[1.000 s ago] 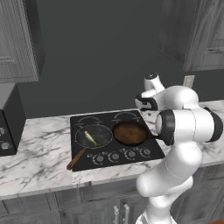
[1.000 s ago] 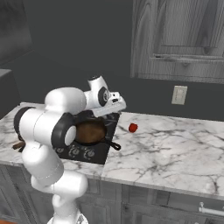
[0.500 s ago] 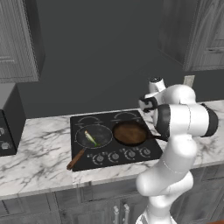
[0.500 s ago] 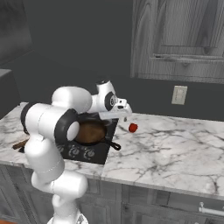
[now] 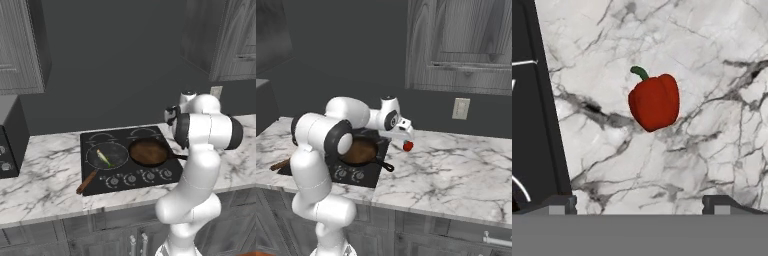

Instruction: Place both pans onto different burners. Then place the bell pepper and the fish on different pans.

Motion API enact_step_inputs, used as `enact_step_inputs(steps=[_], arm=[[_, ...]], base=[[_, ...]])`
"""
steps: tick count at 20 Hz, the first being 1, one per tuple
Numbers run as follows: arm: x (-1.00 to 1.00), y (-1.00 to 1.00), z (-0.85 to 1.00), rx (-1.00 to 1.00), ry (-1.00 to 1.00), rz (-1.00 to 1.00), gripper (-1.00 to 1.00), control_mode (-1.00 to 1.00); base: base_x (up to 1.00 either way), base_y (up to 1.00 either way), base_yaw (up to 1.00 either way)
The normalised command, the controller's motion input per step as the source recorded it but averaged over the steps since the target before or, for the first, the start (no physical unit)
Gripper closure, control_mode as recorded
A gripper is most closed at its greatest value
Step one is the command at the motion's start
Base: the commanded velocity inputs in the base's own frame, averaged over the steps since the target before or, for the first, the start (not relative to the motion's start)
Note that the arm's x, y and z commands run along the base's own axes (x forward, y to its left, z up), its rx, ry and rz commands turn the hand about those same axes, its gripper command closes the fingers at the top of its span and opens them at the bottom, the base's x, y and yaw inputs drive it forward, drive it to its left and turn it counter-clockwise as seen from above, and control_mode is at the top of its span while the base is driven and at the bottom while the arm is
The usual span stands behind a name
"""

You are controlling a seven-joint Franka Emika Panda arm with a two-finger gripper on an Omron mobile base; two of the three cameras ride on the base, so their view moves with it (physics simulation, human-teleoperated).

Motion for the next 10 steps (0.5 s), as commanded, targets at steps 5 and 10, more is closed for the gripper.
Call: enact_step_inputs(steps=[5, 10], arm=[[0.36, -0.12, 0.00, 0.15, -0.04, -0.15, -1.00, -1.00], [0.36, -0.02, -0.11, 0.07, -0.01, -0.09, -1.00, -1.00]], base=[[0.00, 0.00, 0.00], [0.00, 0.00, 0.00]])
